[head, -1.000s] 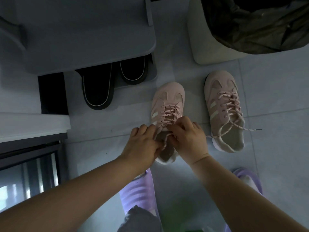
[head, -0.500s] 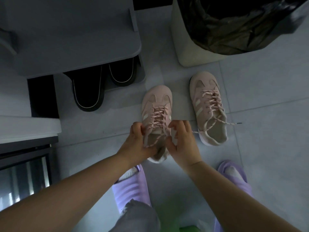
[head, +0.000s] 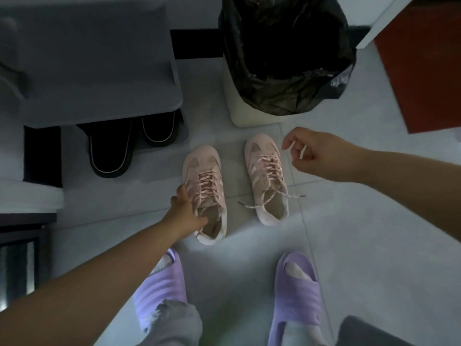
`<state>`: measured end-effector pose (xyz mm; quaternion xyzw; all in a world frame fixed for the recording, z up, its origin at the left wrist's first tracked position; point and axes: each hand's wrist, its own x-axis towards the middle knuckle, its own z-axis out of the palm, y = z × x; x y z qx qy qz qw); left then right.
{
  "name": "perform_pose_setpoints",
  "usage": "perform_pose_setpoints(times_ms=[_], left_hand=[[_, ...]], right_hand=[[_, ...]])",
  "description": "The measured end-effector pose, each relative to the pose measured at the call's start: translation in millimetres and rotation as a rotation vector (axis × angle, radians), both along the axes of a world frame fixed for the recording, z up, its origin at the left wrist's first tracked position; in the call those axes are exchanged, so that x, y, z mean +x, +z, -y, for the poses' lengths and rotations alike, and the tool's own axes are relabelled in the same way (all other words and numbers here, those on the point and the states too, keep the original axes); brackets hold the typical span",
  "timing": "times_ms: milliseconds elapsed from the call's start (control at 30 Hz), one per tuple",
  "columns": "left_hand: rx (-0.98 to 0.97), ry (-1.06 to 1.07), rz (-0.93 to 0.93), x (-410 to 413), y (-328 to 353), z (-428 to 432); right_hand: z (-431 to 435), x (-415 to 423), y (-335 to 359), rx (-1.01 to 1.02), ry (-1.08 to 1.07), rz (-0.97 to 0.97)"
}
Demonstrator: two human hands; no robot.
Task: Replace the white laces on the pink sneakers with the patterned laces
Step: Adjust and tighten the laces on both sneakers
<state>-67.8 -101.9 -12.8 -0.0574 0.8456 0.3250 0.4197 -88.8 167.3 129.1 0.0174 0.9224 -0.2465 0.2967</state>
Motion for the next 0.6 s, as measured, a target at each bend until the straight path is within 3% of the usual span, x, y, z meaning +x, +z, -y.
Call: perform_pose_setpoints(times_ms=[133, 300, 433, 533, 600], left_hand=[[-0.079, -0.048, -0.012, 3, -1, -7], [-0.220, -0.180, -0.120, -10, -17, -9], [-0.214, -0.251, -0.132, -34, 2, -21], [-0.283, -0.354, -0.043, -47, 34, -34], [-0.291, -0.476, -0.218, -55, 50, -43]], right_hand=[[-20, 15, -8, -0.006, -0.054, 0.060], [-33, 49, -86, 0.045, -0.215, 0.109], [-23, 64, -135, 0.079, -0.273, 0.193], [-18, 65, -151, 0.122, -0.187, 0.063], [-11, 67, -154, 0.089, -0.192, -0.046]])
